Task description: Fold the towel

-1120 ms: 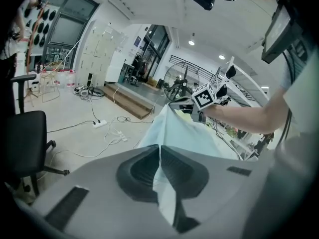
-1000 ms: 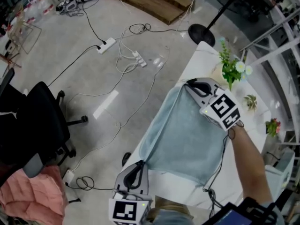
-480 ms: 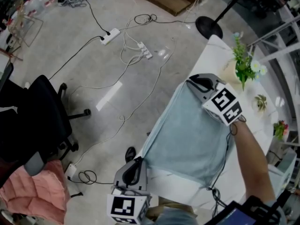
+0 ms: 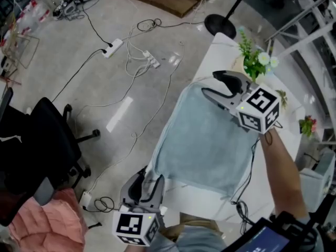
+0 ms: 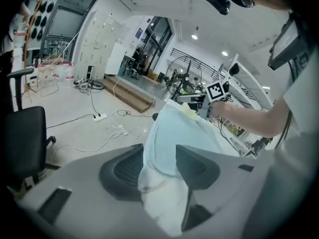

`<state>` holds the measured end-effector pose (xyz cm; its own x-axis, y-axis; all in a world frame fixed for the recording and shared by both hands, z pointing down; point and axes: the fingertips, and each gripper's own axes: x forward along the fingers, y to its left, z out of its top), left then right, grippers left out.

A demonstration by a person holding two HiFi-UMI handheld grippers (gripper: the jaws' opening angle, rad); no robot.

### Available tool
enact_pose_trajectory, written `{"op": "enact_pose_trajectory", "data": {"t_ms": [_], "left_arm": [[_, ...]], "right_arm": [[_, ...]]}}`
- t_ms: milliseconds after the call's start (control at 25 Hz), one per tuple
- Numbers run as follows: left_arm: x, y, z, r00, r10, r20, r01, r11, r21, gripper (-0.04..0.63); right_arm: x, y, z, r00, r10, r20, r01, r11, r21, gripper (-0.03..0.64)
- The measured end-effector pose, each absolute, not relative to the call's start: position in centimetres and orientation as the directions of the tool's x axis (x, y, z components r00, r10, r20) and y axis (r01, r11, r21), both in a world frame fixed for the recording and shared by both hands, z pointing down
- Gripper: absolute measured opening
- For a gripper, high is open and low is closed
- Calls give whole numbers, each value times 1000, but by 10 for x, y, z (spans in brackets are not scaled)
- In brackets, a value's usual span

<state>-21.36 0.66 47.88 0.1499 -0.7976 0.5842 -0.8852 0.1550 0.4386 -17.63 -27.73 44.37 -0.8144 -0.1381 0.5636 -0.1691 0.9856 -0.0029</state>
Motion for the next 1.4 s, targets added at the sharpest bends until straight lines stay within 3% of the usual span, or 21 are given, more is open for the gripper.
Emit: {"op": "enact_pose_trajectory", "data": {"t_ms": [160, 280, 440, 520, 600, 680, 880, 1040, 1400], "left_arm": [[-220, 24, 446, 152, -807, 571, -903, 122, 412, 219], [-204, 19, 412, 214, -830, 515, -909, 23, 415, 175], [-136, -7, 376, 321, -847, 425, -902, -137, 408, 78], [-75, -16, 376, 417, -808, 416, -872, -227, 433, 74], [-13, -18, 391, 504, -736, 452, -837, -288, 465, 75], [27, -23, 414, 498, -706, 503, -850, -283, 445, 71], [58, -37, 483, 355, -669, 653, -926, -159, 341, 20], [89, -27, 513, 417, -512, 751, -908, -205, 364, 14], [140, -7, 526, 460, -431, 777, -888, -236, 395, 8]], "right_arm": [[-153, -265, 376, -863, -186, 470, -204, 979, 13, 245], [-120, -265, 339, -854, -261, 450, -256, 964, 74, 237], [-54, -265, 336, -795, -296, 529, -258, 955, 146, 183], [-14, -263, 366, -744, -273, 610, -223, 962, 159, 155], [23, -251, 407, -706, -219, 674, -179, 975, 130, 115], [48, -239, 444, -687, -162, 708, -134, 986, 96, 114], [66, -226, 511, -658, -85, 748, -46, 996, 72, 114], [70, -227, 524, -648, -76, 758, -9, 996, 92, 107], [110, -224, 529, -616, -40, 786, 20, 998, 67, 94]]}}
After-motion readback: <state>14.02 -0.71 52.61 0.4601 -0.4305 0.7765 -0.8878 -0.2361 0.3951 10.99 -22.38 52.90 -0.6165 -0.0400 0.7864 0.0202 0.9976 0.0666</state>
